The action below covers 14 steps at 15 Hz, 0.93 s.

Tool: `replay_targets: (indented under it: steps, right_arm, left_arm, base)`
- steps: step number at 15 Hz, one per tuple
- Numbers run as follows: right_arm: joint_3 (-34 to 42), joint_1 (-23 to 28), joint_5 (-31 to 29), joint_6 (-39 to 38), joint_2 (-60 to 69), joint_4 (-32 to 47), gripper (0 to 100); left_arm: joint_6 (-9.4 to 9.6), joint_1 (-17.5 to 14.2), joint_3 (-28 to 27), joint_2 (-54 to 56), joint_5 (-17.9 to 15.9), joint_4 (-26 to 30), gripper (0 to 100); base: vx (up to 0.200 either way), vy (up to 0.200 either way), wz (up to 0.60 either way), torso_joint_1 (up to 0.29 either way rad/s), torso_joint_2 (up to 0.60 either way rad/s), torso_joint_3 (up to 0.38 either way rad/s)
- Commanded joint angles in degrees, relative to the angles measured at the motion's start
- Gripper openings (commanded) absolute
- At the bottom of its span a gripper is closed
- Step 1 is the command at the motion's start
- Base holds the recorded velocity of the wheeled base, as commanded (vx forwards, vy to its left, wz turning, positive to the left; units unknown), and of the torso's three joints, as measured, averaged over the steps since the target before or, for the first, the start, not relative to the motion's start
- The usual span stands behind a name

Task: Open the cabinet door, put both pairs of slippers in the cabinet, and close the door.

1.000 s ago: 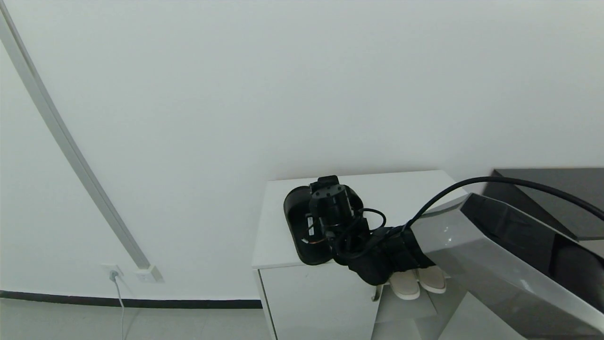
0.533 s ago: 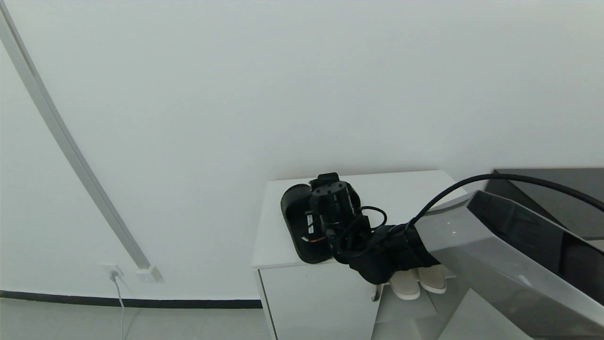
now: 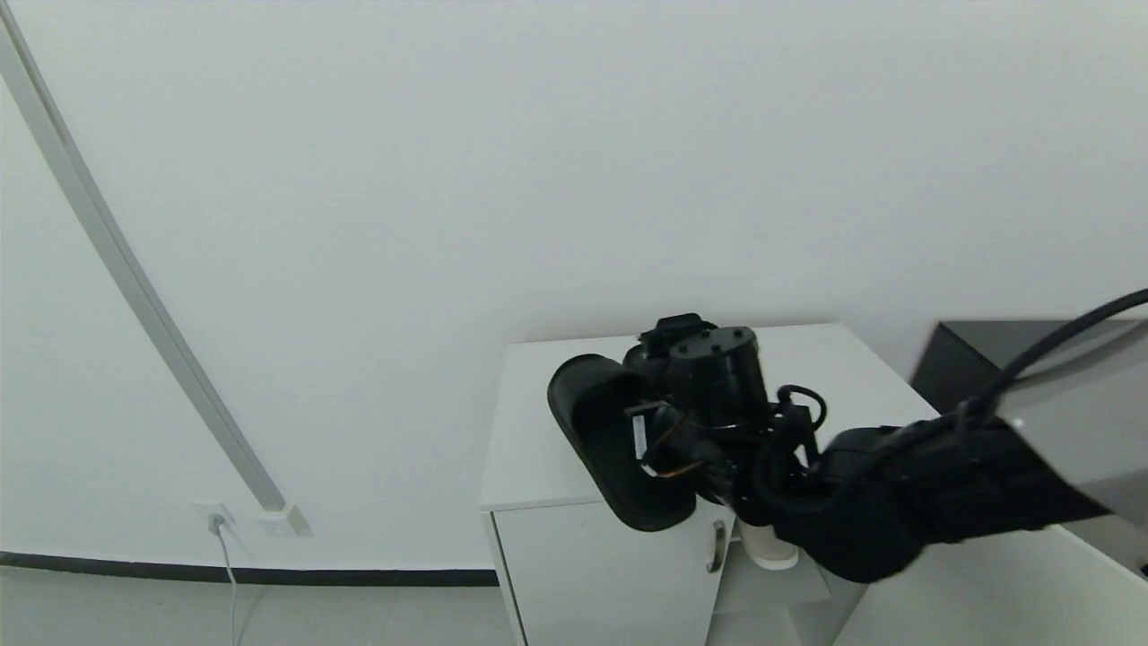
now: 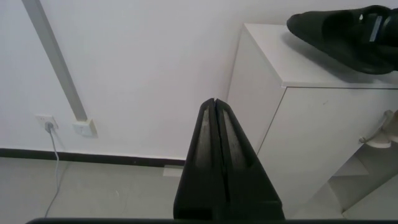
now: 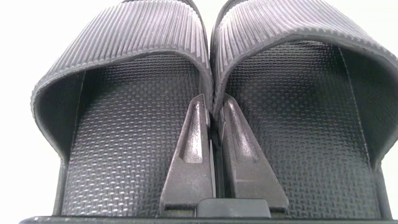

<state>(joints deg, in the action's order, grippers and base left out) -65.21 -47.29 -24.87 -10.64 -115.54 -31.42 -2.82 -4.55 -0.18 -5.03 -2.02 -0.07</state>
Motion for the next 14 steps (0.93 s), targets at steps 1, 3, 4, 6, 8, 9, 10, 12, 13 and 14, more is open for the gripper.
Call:
replay_targets:
  steps: [1,3,4,6,8,9,10,12,13,14]
  right_arm:
    - [17.7,-0.5,6.9,1.4,22.0,0.3,0]
    - [25.1,-0.5,12.1,3.6,31.2,5.8,0]
    - [27.0,-0.5,13.7,3.6,33.3,8.0,0]
    - [26.5,-0.3,14.4,3.4,32.8,8.5,0]
    - [25.9,-0.6,14.5,3.3,30.2,8.1,0]
    - [26.0,-0.9,14.4,3.2,28.9,7.2,0]
    - [26.2,-1.4,14.1,3.2,27.7,5.8,0]
    - [26.4,-1.9,13.9,3.3,27.1,3.8,0]
    - [26.4,-2.3,13.9,3.2,27.2,3.6,0]
    - [26.4,-2.3,13.9,3.2,27.2,3.6,0]
  left_arm:
    - [0.0,0.0,0.0,-0.1,0.0,0.0,0]
    - [0.09,0.0,0.0,-0.1,0.0,0.0,0]
    - [0.18,0.0,0.0,-0.1,0.0,0.0,0]
    - [0.27,0.0,0.1,-0.1,0.0,0.0,0]
    - [0.27,0.0,0.1,-0.1,0.0,0.0,0]
    - [0.36,0.0,0.1,-0.1,0.0,0.0,0]
    - [0.53,0.0,0.1,-0.1,0.0,0.0,0]
    - [0.53,0.1,0.1,0.0,0.0,0.0,0]
    - [0.44,0.1,0.0,0.0,-0.1,0.0,0]
    - [0.53,0.1,0.1,0.0,-0.1,0.0,0]
  base:
    - [0.0,0.0,0.0,0.0,0.0,0.0]
    - [0.0,0.0,0.0,0.0,0.0,0.0]
    - [0.0,0.0,0.0,0.0,0.0,0.0]
    - [0.0,0.0,0.0,0.0,0.0,0.0]
    - [0.0,0.0,0.0,0.0,0.0,0.0]
    - [0.0,0.0,0.0,0.0,0.0,0.0]
    - [0.0,0.0,0.0,0.0,0.0,0.0]
    - [0.0,0.0,0.0,0.0,0.0,0.0]
    - [-0.2,0.0,0.0,0.002,0.0,0.002]
    - [-0.2,0.0,0.0,0.007,0.0,-0.002]
